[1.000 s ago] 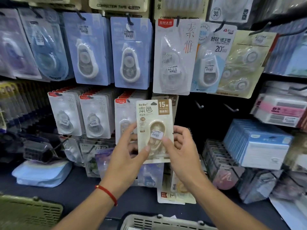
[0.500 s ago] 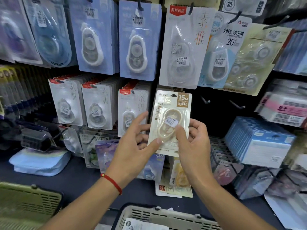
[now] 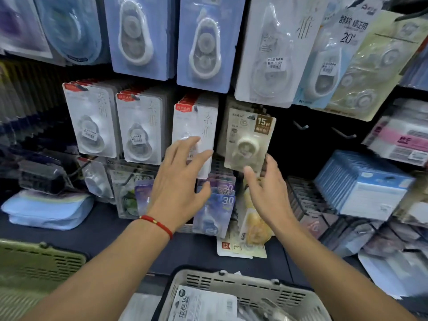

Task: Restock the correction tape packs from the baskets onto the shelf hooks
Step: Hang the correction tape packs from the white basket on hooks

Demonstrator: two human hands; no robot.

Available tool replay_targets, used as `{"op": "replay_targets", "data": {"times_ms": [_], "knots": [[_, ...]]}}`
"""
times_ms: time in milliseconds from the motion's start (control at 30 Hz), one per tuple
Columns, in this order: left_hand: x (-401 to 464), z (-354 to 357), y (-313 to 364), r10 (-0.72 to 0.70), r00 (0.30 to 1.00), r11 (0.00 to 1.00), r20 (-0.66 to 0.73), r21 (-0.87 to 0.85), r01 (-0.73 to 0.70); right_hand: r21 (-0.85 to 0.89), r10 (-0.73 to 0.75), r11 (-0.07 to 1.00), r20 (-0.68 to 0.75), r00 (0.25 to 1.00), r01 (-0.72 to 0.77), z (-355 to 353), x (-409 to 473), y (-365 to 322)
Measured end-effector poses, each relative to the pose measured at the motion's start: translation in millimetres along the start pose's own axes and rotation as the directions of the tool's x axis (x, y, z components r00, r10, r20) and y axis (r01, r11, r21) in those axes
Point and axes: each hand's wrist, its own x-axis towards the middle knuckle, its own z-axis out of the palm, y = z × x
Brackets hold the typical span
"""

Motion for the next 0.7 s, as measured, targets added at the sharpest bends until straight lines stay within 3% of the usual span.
{"op": "replay_targets", "data": {"times_ms": [67,133,200,233,333,500,700], "knots": [[-0.7,0.8,-2.4,0.025,0.999,0.996,0.020,0.082,-0.026,-0.059,-0.082,0.995,-0.116,0.990,0.076,11.6,-9.3,-1.1],[-1.5,0.2,-3.2,0.028,1.000,0.993,-0.013,0.119,-0.026,-0.254,-0.392,0.906,-0.200,0.898,0.339,18.5,-9.1,-4.1],[-0.6,-1.2,-3.6,0.013,1.000,0.988,-0.023,0.153,-0.010,-0.420,-0.612,0.737,-0.080,0.787,0.530,22.1,9.9,-4.7],[-0.6,-1.3,-4.4,0.006,1.000,0.986,-0.011,0.170,-0.004,-0.480,-0.627,0.686,-0.010,0.779,0.546,23.9,22.6,-5.8],[-3.4,0.9,-9.6,-0.020,0.998,0.982,0.051,0.190,0.010,-0.614,-0.508,0.636,0.123,0.852,0.468,33.2,54.8,-5.7],[-7.8,6.4,-20.0,0.001,0.996,0.984,0.085,0.175,-0.016,-0.635,-0.338,0.659,0.231,0.912,0.405,43.6,100.2,6.2],[-10.0,9.2,-23.1,0.018,0.996,0.991,0.089,0.128,-0.030,-0.578,-0.295,0.701,0.298,0.908,0.418,38.9,115.1,11.3]]}}
